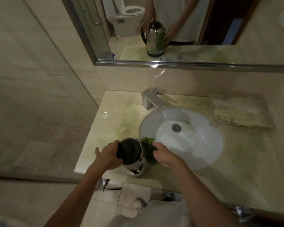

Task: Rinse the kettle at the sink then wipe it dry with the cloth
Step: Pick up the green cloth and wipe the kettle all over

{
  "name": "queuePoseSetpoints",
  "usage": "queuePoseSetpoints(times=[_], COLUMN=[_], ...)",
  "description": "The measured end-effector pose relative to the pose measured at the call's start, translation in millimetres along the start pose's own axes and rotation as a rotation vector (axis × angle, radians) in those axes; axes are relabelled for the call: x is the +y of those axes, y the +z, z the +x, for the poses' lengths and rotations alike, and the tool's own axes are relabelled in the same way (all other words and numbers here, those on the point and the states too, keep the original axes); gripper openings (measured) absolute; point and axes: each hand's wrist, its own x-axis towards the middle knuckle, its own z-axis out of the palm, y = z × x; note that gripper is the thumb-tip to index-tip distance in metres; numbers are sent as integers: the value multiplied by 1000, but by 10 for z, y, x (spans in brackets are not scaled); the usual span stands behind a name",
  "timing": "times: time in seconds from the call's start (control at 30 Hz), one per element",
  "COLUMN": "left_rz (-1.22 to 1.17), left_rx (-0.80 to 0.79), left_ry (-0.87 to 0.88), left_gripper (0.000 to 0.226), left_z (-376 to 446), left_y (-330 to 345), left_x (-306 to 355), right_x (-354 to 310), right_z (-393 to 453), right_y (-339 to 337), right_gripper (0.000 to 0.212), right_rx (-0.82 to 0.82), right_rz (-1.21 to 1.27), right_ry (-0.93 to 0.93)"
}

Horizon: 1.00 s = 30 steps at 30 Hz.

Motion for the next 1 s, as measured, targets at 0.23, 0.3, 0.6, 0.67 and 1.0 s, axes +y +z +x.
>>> queuePoseSetpoints(times=[0.23, 0.3, 0.6, 0.67, 1.0], left_rz=[-748, -815, -535, -532, -452], left_rx=[255, 362, 632, 642, 647], left_ry=[-41, -18, 85, 85, 106], left_gripper=[73, 58, 25, 21, 23], left_z=[-94, -122, 15, 74, 350], left_y=[161, 220, 268, 240, 127], left_x=[11, 58, 146, 143, 71], right_x=[-122, -235, -345, -214, -563], right_z=[-94, -67, 189, 194, 93], right_y=[-185, -199, -31, 1, 20], right_gripper=[48, 48, 45, 40, 47], right_rx=[70, 33, -28, -35, -28], right_rz=[48, 8, -104, -125, -182], right_ry=[-82, -135, -111, -42, -164])
